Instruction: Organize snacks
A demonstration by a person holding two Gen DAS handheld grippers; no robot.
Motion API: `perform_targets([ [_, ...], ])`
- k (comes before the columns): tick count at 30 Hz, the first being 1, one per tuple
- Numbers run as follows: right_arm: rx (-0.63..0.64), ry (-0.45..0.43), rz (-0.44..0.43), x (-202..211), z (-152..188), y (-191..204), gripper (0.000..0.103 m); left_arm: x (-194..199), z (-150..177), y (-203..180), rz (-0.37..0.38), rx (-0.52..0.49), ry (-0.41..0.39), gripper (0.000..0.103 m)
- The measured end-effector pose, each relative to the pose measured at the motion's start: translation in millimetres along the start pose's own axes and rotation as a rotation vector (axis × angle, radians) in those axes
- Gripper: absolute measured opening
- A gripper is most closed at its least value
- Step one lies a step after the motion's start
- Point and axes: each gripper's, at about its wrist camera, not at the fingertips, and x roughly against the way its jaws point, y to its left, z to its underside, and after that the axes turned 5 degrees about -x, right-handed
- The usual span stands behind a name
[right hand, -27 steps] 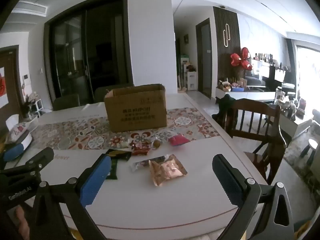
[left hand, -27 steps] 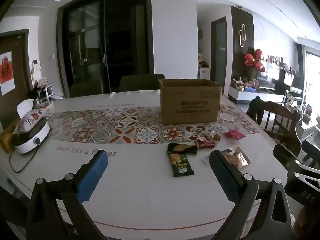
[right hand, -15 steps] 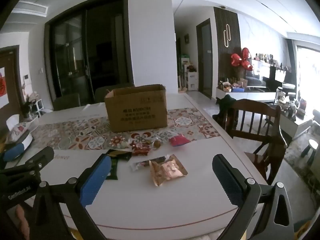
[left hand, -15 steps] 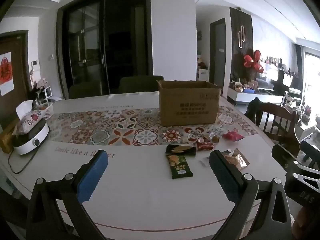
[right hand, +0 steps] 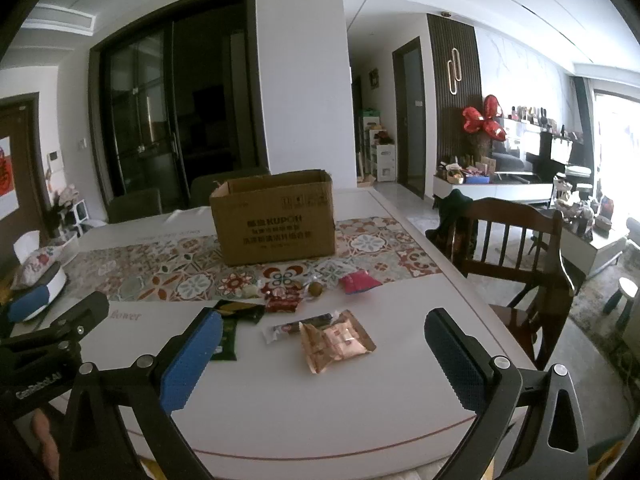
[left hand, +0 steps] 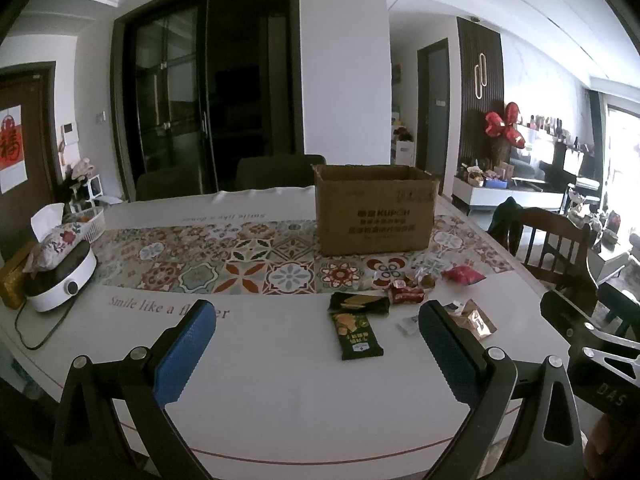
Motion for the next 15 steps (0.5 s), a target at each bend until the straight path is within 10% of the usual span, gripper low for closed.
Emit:
perform_targets([
  [15,-0.001,-0.003,-0.001,1.5,0.1,0.1,0.102,1.5,0.5,0.9,0.001,0.001,-0.004,0.103],
])
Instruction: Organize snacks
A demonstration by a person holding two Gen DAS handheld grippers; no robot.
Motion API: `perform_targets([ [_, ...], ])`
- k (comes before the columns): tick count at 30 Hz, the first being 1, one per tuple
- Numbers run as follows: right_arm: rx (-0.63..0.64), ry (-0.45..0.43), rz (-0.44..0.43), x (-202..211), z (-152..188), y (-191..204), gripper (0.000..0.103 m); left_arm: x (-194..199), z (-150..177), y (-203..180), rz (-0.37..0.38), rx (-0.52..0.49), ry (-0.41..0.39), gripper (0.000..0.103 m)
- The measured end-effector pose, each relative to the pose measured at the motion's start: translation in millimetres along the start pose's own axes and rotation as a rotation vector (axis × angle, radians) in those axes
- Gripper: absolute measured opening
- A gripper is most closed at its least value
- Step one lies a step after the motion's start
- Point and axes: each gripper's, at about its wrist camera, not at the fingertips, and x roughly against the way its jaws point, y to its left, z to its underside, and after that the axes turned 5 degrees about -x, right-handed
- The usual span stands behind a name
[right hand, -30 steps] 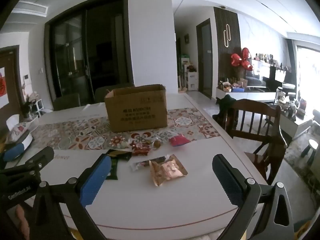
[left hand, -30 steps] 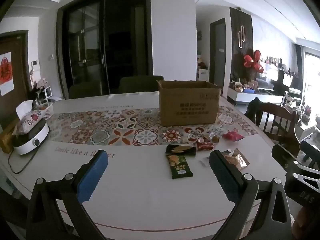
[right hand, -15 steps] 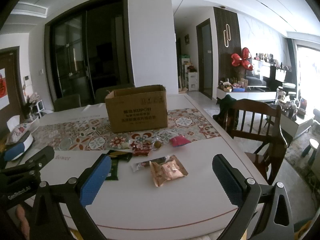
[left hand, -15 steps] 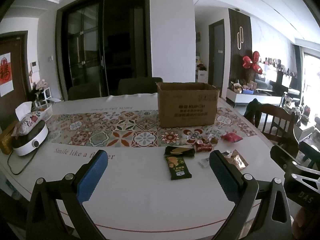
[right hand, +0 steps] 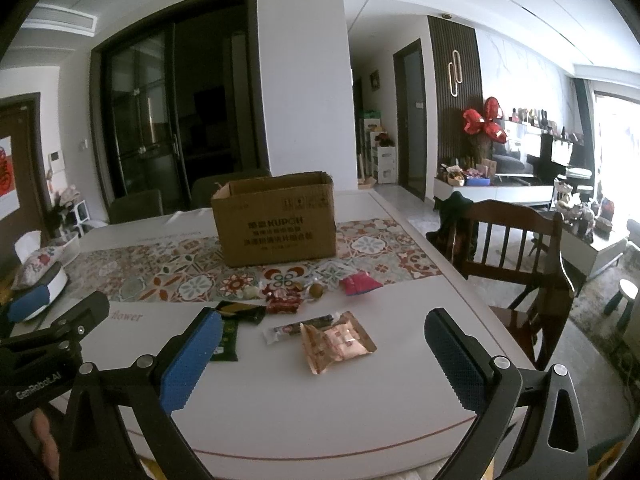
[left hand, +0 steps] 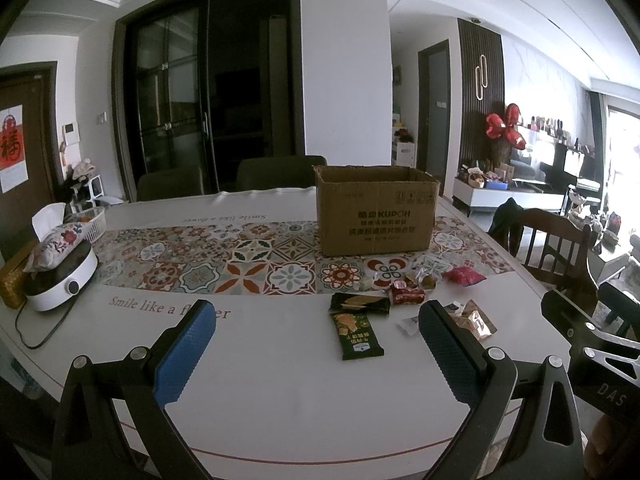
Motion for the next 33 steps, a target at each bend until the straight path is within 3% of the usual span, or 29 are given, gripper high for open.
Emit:
perform_targets([
  [33,-0.001,-0.001,-0.001,-0.4,0.5,-0.3,0.102,1.4,0.1,1.0,0.002,0.000,-0.002,0.103],
])
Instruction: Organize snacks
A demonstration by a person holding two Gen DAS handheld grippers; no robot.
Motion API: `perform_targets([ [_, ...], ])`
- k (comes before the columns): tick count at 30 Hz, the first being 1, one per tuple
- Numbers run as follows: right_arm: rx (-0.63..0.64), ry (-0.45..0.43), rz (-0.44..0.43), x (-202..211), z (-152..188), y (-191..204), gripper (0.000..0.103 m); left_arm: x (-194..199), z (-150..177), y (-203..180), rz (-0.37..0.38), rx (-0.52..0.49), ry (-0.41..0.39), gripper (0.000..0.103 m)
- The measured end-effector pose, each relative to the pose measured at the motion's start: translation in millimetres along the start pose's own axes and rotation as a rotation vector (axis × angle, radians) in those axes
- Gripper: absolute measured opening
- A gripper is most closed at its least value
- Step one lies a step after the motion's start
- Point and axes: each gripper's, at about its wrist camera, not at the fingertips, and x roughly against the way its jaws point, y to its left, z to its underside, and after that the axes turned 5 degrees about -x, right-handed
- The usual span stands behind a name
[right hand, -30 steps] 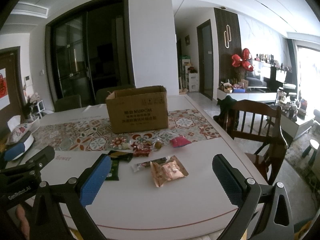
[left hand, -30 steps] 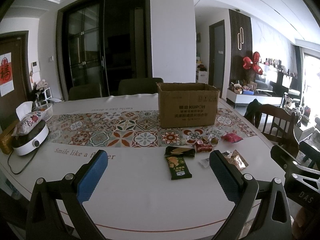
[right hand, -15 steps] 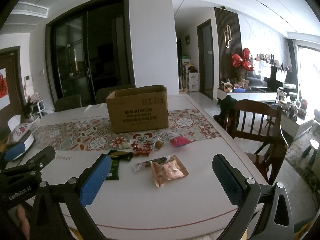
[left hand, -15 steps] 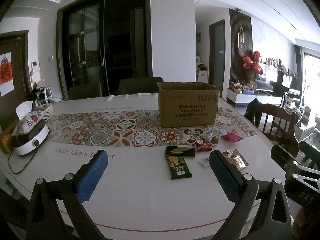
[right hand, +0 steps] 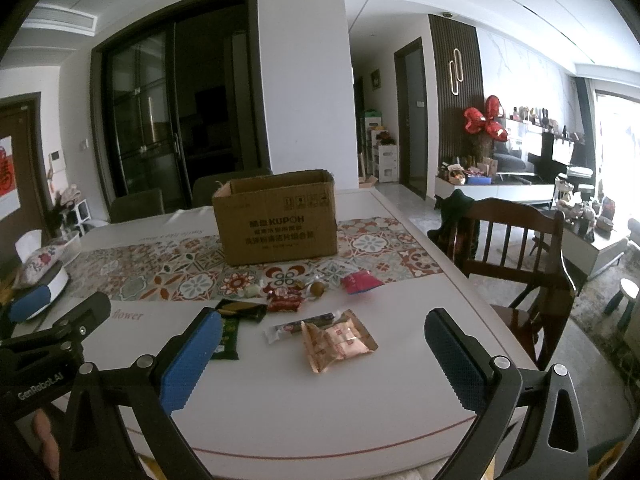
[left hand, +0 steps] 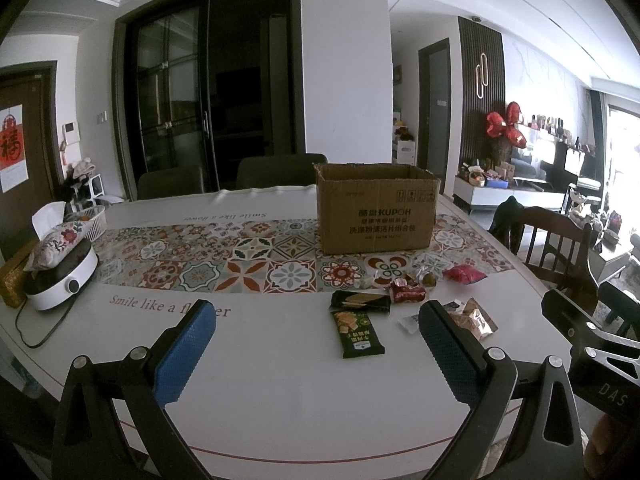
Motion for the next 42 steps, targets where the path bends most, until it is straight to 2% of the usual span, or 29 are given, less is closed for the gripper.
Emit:
perform_targets([
  [17,-0.013,0.035,-0.001,-10.5,4.8,-3.0,0.102,-10.3,10.4,0.7,0.001,-0.012,0.038,0.103],
  [27,-0.024,0.130,-0.004,-35.5,10.4,-6.5,0.102,-45.4,16.8,-5.5,0.054,-0.033,0.128,0.103],
  [35,-0.003,0.187,0.011,-66.9,14.4,-6.2,0.102,-74.2,17.7,-12.1,0.083,-0.052,0.159,0.103],
  [42,-0.004,0.236,0.027,-101.4,17.5,-11.4,0.102,-108.5,16.7,-18.5,0.109,-0.052,0.221,0.096],
])
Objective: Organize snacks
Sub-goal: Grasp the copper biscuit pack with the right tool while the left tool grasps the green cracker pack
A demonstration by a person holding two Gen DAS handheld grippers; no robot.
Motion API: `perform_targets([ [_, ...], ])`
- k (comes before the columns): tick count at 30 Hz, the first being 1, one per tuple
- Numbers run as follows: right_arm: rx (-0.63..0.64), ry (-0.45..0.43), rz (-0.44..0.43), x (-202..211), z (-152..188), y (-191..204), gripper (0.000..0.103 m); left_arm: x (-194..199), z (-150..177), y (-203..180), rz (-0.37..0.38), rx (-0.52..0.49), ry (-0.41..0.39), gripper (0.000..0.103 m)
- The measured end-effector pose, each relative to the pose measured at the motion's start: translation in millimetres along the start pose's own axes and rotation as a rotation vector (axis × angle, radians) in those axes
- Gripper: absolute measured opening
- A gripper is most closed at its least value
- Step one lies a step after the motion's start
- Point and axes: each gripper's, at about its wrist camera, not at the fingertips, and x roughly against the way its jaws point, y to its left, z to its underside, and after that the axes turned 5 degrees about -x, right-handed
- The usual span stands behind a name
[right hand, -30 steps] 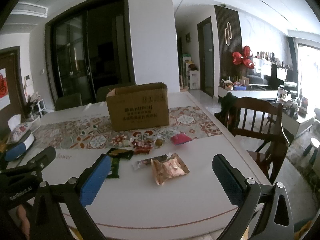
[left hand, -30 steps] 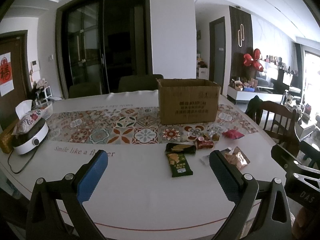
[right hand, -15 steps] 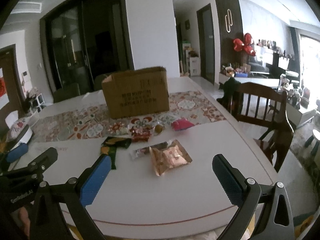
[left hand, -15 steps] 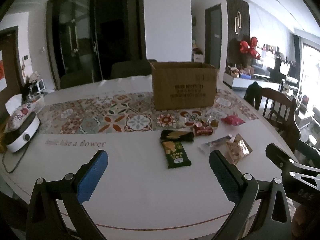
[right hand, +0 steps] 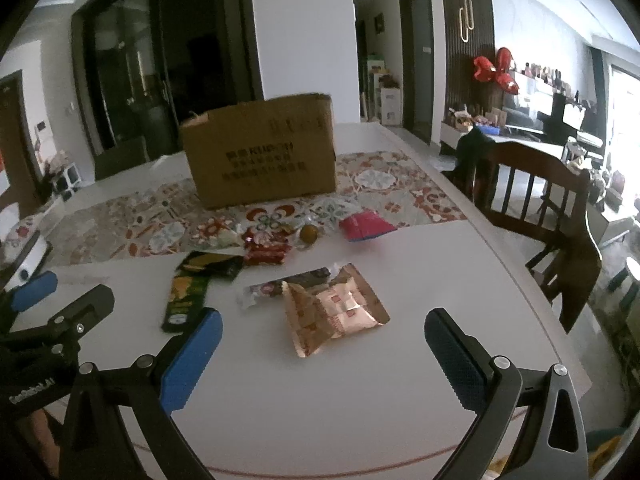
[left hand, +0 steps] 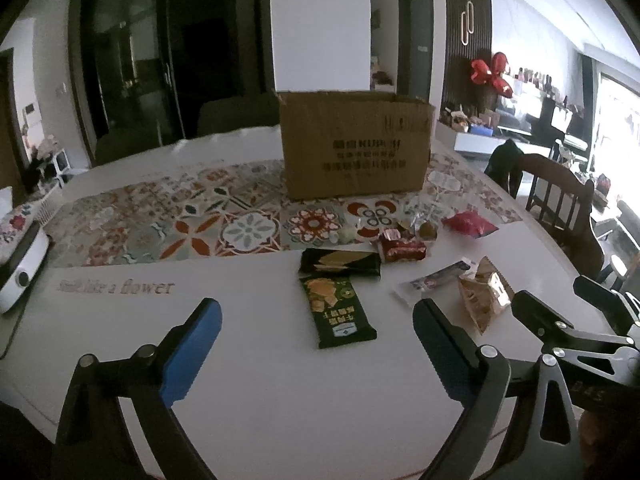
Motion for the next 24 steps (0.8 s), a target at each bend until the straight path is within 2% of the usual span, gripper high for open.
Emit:
perform_targets([
  [13,-0.034,0.088,0.009,-51.4,-1.7,-12.3,0.102,-59.8,-2.4,-9.2,0.043,0.001,0.109,0.090],
  [24,-0.027,0.107,0.020,-74.2,-4.3,-16.4,0.100,-90.5,-0.6,-11.9,0.056,0.009,0.164,0.086],
])
